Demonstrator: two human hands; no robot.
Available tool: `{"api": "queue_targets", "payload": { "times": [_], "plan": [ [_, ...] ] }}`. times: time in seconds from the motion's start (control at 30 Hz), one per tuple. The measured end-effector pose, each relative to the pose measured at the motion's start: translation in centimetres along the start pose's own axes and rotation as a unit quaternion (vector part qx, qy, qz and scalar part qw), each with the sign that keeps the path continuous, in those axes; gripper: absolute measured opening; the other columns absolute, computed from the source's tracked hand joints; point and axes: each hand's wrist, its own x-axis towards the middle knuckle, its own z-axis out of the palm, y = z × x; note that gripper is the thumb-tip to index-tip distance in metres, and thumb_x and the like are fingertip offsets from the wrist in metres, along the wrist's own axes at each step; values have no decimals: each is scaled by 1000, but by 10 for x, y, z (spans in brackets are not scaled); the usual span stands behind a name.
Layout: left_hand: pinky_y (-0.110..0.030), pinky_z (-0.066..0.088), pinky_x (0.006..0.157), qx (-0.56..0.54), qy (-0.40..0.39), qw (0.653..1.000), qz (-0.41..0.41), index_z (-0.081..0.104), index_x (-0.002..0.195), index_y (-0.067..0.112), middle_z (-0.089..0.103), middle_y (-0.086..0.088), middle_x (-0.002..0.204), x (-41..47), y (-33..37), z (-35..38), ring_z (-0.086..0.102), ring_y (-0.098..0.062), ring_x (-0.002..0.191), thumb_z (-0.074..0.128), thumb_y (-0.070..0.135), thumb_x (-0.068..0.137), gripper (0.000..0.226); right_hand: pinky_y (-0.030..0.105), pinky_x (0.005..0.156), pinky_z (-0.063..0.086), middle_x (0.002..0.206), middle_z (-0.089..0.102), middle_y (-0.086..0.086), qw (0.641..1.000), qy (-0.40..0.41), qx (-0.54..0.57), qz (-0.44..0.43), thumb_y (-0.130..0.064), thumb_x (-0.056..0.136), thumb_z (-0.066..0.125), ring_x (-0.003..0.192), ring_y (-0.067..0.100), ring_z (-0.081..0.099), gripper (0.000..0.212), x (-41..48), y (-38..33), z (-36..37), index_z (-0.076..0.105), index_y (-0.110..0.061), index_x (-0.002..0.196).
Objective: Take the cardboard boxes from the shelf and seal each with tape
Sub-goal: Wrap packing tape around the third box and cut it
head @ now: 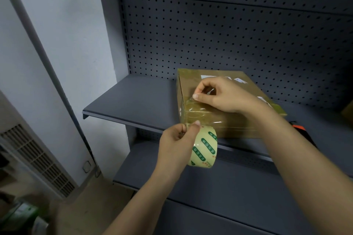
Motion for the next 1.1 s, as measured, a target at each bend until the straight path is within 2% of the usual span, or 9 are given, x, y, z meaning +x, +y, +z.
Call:
{"api": "queue_targets", "payload": {
  "times": [0.27, 0.37, 0.43, 0.57, 0.67, 0.8, 0.97, 1.07, 1.1],
  "plan": [
    [-33, 49, 56, 18, 2, 1000, -1, 53, 70, 7, 59, -5, 58, 4, -4, -5, 62, -16, 52, 65, 37, 91, 39, 25, 79, 51, 89, 67, -10, 998, 61, 13, -7, -30, 87, 72, 85, 3, 61, 8, -3, 12, 21, 67, -27, 81],
    [-35, 47, 59, 17, 1, 1000, -6, 51, 73, -4, 58, -13, 66, 8, -5, -8, 60, -23, 58, 67, 40, 90, 50, 31, 79, 53, 93, 67, -6, 995, 83, 61, 9, -27, 83, 76, 85, 10, 63, 14, -1, 17, 24, 64, -27, 90],
    [-36, 46, 60, 11, 2, 1000, -9, 50, 76, -9, 57, -14, 69, 9, -4, -8, 58, -24, 60, 67, 41, 89, 54, 27, 77, 52, 98, 64, -4, 988, 110, 97, 40, -23, 82, 77, 83, 11, 63, 26, 3, 17, 24, 56, -30, 97],
    [-35, 46, 62, 17, -7, 1000, -9, 52, 75, -5, 55, -14, 70, 9, -1, -8, 58, -24, 61, 67, 46, 89, 55, 10, 76, 44, 96, 64, -14, 983, 175, 51, -2, -13, 90, 67, 85, -2, 59, 15, -5, 13, 18, 62, -24, 97],
    [-29, 50, 60, 14, -22, 1000, -15, 55, 86, -8, 62, -9, 70, 8, 0, -10, 63, -19, 62, 64, 50, 89, 58, 7, 87, 43, 103, 68, -18, 989, 131, 7, -70, -16, 94, 61, 99, -7, 59, 17, -24, 12, 19, 71, -25, 105],
    [-18, 51, 54, -2, -43, 999, 8, 65, 99, 3, 72, -5, 82, 0, -4, -10, 67, -8, 67, 60, 39, 94, 37, 19, 107, 40, 126, 66, -8, 987, 65, -37, -144, -26, 95, 63, 122, -1, 55, 30, -33, 21, 31, 68, -17, 123],
    [-47, 61, 77, 1, -36, 999, 14, 65, 104, 12, 75, -10, 93, -3, -15, -6, 74, -27, 87, 60, 39, 95, 29, 27, 110, 41, 128, 64, -5, 983, 69, -38, -164, -23, 95, 64, 126, 1, 53, 30, -30, 29, 32, 67, -15, 123],
    [-35, 61, 66, -20, -20, 999, -18, 63, 104, 7, 76, -12, 86, -3, -14, -2, 75, -24, 76, 59, 36, 97, 30, 26, 110, 40, 127, 64, -6, 984, 68, -34, -160, -22, 94, 65, 125, 0, 53, 29, -29, 29, 32, 68, -16, 122],
    [-37, 62, 70, -11, -13, 1000, -20, 64, 102, 8, 76, -11, 86, -3, -14, -1, 75, -24, 77, 59, 38, 97, 31, 26, 110, 40, 127, 64, -6, 984, 70, -35, -160, -22, 94, 65, 125, -1, 53, 29, -29, 29, 32, 68, -16, 122]
  ]
}}
